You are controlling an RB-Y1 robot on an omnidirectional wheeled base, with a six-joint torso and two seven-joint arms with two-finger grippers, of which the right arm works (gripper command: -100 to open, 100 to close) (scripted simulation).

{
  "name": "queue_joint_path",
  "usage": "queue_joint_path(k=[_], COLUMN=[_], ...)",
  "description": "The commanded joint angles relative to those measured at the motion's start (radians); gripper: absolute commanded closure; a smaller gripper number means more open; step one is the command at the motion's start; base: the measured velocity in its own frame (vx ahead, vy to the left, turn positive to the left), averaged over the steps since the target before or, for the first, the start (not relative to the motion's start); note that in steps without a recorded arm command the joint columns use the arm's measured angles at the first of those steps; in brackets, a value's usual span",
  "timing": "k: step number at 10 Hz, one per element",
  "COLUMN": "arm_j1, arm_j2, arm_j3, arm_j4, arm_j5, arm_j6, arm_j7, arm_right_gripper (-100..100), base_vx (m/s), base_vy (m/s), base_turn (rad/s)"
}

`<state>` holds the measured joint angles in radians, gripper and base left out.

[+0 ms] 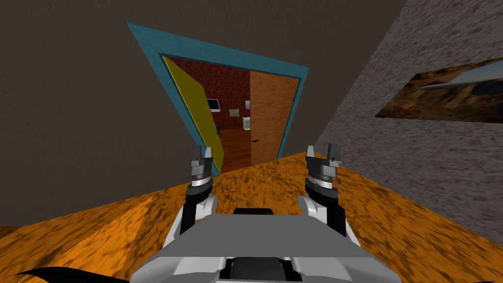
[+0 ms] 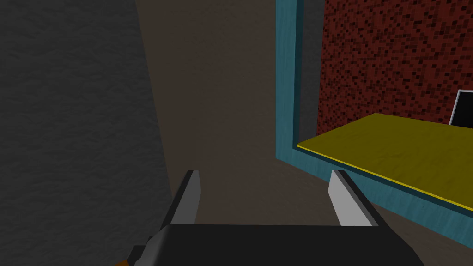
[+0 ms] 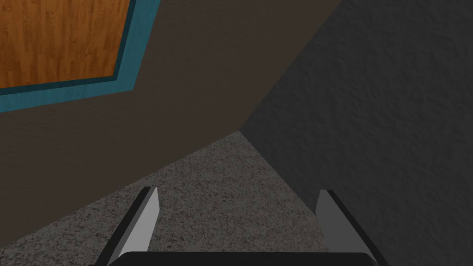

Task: Push the door open

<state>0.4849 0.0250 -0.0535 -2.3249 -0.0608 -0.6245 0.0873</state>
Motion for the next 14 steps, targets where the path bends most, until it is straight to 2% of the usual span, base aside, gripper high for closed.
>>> queue_joint_path(k=[1,6,9,14], arm_j1=[-0.011,-0.047,-0.078,-0.144], arm_j2=[-0.006,-0.023,-0.035,-0.056], arm_j3=[0.001,0.002,0.004,0.008], arm_j4=[0.028,0.115,0.190,0.343], arm_j5=[-0.001,-0.005,-0.009,-0.016], arm_j6=[-0.003,-0.014,-0.024,-0.044], arm_j7=[0.000,-0.001,-0.002,-0.004], arm_right_gripper=[-100,-100,-100,-100], base_vx=[0.042,0.065,0.083,0.093], base_vy=[-0.006,-0.006,-0.009,-0.018], base_turn=[0.030,0.033,0.045,0.058])
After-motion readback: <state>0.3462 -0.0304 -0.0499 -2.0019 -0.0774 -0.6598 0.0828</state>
